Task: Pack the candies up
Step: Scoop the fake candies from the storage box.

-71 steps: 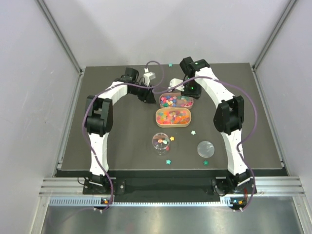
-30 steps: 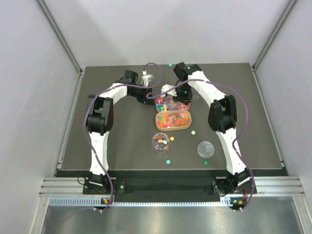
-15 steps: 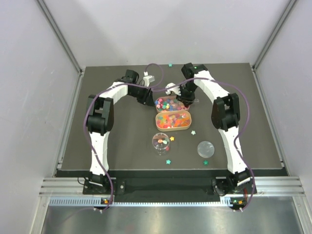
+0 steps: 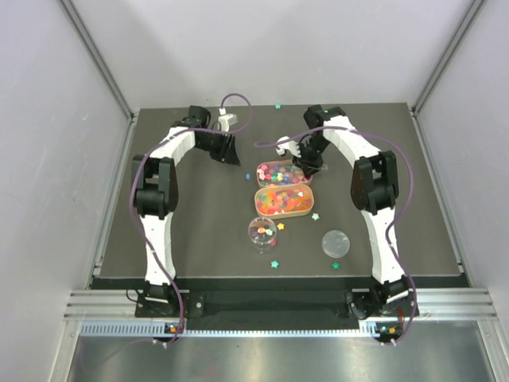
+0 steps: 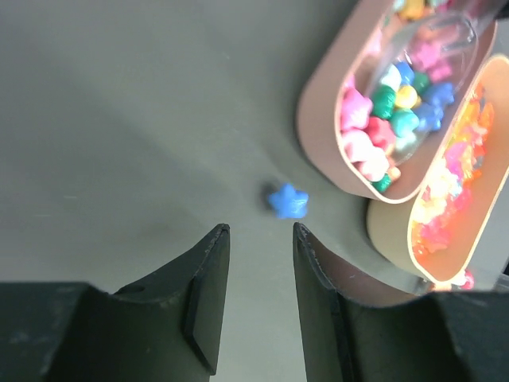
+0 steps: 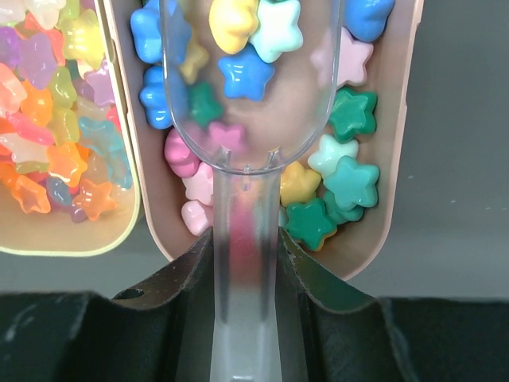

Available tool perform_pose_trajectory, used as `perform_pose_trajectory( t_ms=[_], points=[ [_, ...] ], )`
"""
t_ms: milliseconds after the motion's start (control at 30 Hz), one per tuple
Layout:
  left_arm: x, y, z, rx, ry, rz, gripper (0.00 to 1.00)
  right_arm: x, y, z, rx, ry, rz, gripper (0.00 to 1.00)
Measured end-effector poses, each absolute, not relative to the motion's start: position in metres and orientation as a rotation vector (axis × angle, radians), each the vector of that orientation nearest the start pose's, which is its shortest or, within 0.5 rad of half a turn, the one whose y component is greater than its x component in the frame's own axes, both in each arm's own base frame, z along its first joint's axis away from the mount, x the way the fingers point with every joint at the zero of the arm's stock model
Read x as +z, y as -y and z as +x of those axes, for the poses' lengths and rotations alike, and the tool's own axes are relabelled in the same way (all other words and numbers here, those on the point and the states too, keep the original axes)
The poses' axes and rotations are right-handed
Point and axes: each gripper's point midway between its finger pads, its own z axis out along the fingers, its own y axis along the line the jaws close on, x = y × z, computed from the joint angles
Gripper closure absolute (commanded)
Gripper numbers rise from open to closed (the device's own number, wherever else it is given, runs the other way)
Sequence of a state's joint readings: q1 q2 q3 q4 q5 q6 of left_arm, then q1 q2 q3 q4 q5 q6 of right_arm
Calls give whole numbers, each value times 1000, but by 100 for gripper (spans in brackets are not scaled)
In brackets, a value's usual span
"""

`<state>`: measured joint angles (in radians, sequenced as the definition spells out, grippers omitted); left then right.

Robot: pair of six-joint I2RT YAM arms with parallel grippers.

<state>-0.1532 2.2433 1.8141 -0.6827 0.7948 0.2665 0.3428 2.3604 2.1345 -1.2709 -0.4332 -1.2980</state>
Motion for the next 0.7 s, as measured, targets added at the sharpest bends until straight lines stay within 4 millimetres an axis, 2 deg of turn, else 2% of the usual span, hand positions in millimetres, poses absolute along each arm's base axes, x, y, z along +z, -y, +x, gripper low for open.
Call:
perform_pose_trajectory(
  t_ms=[200,300,567,633,700],
  points=[
    [85,181,480,-952,-2315,761,58,55,-181,425,526,-1935,-2075,100],
    [87,179,483,-928,-2310,765,58,63,-177,423,527,-1931,-2073,100],
    [85,172,483,-907,-2319,757,59,119,-188,415,521,-1819,-2015,100],
    [87,165,478,-914,-2329,735,59,133,-192,408,546,-1790,-1989,100],
    [92,153,472,-911,-2344,704,59,145,-197,392,615,-1770,-1953,100]
  ],
)
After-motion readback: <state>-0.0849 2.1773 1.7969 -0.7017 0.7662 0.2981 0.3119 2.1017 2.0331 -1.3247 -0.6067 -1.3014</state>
